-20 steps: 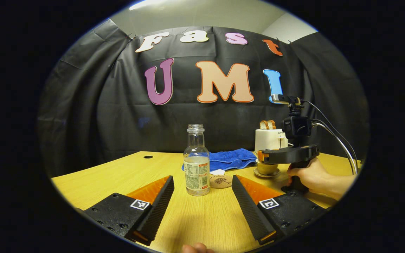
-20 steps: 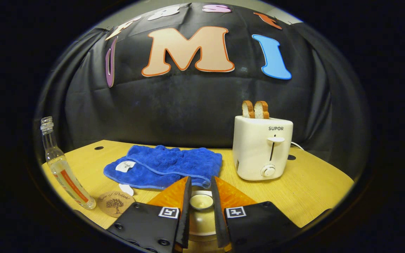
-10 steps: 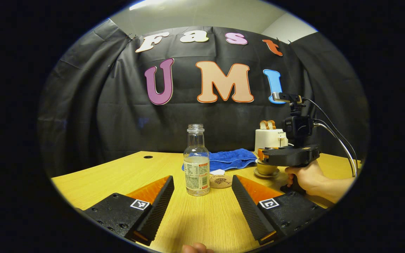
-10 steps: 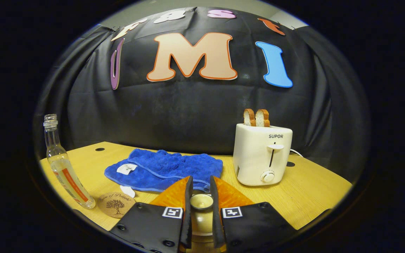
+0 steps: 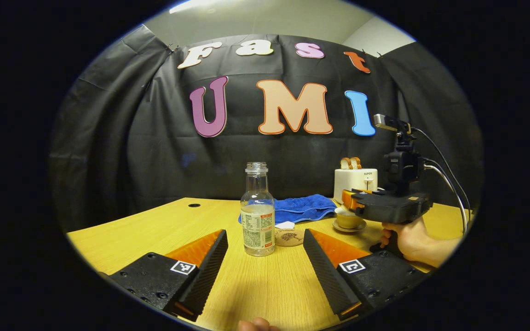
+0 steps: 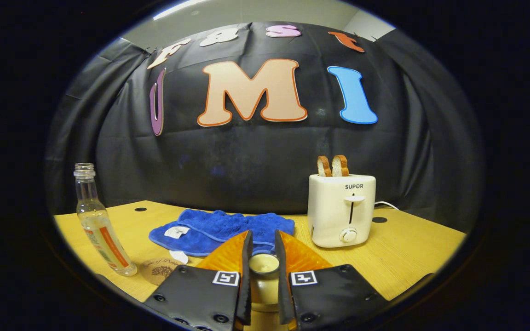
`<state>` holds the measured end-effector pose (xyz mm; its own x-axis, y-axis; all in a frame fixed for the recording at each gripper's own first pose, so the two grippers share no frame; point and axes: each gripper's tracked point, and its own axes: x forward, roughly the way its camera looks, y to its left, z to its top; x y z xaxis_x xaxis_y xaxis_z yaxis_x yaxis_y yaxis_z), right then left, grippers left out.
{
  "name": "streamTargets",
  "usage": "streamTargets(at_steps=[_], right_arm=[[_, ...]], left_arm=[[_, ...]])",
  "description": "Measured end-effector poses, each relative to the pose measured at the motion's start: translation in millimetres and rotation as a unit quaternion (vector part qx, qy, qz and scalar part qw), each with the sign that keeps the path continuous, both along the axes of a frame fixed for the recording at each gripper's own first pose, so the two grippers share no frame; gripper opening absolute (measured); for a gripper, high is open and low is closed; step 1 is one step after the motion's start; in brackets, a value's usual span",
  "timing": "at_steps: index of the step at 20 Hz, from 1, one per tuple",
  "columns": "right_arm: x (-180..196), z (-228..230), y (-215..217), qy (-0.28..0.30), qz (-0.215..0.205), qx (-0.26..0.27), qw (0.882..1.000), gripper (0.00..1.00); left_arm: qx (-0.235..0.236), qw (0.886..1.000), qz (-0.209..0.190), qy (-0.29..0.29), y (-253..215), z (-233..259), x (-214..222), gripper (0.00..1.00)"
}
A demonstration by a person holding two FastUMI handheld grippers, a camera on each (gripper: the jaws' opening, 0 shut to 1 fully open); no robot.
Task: Open the teacup lid with one hand, grasp the water bottle and pour water into the teacup with the other hand; after pouring, place the water bottle on the coaster and then close the teacup lid.
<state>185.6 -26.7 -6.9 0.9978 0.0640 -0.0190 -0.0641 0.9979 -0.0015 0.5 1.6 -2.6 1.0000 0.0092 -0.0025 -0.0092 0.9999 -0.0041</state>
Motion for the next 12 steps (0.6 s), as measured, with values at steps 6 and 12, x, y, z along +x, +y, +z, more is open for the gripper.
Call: streamTargets(at_steps=[6,12], right_arm=[[-61.6,4.1,-10.6,-0.002,0.027,0.001,1.0,0.26],[-128.8,8.3,-23.9,-0.008,0.039,0.002,0.999,0.26]], left_arm=[[0.0,1.0,0.006,0.001,1.4,-0.1,0.0,0.96],[0.0,1.0,0.019,0.0,4.7,-0.9,5.3,0.97]])
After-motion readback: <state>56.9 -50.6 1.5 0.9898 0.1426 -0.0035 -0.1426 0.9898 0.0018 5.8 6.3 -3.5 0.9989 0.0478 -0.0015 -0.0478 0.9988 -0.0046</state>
